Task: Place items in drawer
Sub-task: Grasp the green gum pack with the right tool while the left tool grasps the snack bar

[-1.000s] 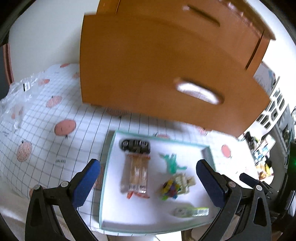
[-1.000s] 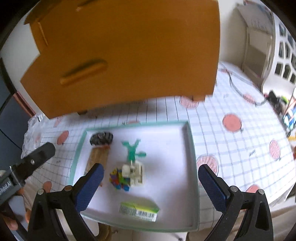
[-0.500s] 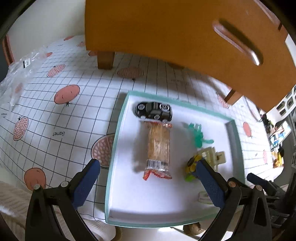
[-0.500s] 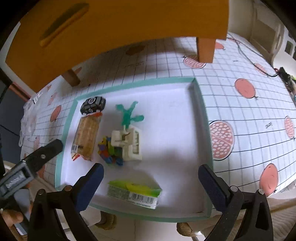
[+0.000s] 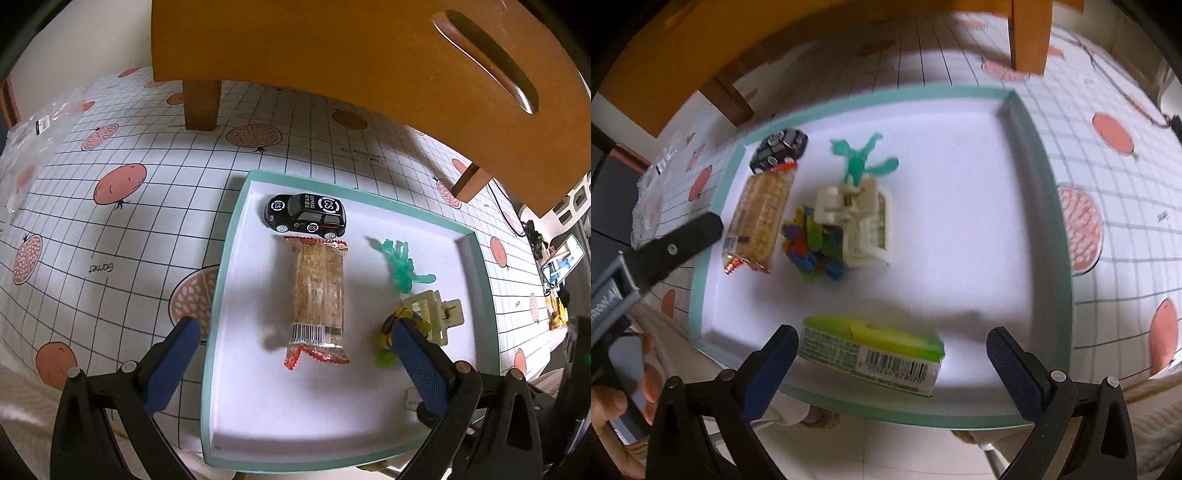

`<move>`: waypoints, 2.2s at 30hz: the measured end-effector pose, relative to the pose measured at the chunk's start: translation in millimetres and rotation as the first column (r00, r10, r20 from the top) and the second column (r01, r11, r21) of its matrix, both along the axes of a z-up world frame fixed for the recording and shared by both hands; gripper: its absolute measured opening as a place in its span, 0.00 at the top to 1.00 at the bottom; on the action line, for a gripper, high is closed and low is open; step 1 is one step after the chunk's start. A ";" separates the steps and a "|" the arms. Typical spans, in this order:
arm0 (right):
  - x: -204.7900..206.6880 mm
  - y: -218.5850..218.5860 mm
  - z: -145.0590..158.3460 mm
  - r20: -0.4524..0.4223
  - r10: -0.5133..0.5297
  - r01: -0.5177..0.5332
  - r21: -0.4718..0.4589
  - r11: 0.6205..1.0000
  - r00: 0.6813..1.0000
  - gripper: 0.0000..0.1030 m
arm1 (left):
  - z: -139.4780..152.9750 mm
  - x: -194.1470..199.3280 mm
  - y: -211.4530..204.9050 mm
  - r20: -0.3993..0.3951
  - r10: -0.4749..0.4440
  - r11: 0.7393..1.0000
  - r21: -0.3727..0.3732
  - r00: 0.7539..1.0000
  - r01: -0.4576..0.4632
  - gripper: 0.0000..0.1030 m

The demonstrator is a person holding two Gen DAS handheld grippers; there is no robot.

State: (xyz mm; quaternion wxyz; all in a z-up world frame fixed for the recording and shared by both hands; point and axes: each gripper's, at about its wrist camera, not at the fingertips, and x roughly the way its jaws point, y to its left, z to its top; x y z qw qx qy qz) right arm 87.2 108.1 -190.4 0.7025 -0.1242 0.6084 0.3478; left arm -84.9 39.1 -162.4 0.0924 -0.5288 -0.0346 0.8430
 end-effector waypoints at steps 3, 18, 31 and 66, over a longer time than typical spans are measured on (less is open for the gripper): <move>2.4 -0.5 -3.8 -0.009 -0.015 0.015 -0.008 1.000 1.000 0.00 | -4.0 -3.0 0.3 -0.002 -0.005 1.000 0.001 1.000 0.005 0.00; 7.6 -7.0 3.3 0.053 -0.048 0.049 -0.015 0.999 0.997 0.33 | -8.5 -11.4 3.9 -0.029 0.001 1.000 -0.018 1.000 -0.001 0.12; 27.5 -2.5 3.0 0.086 -0.085 0.085 -0.001 0.996 0.993 0.33 | -13.2 -14.0 17.5 -0.037 -0.057 0.996 -0.070 0.998 0.054 0.12; 20.9 -7.6 2.1 0.054 -0.060 0.058 0.027 0.998 0.997 0.30 | -35.4 -14.8 28.6 0.026 -0.130 0.984 -0.122 0.991 0.132 0.64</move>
